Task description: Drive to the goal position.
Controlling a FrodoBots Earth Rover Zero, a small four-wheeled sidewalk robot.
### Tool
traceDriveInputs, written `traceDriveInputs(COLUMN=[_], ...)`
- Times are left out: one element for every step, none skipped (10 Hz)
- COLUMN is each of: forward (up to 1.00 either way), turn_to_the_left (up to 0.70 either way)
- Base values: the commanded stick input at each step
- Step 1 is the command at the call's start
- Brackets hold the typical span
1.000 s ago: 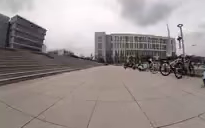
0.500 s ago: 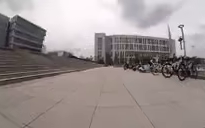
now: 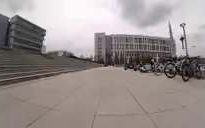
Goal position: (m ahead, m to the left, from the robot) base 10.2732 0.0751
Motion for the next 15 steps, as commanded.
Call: traceDriveInputs(forward=[0.45,0.45,0.45,0.45,0.45,0.45,0.45,0.45,0.45,0.45,0.45,0.45,0.45,0.45,0.45], turn_to_the_left=[0.0,0.0,0.0,0.0,0.0,0.0,0.0,0.0,0.0,0.0,0.0,0.0,0.0,0.0,0.0])
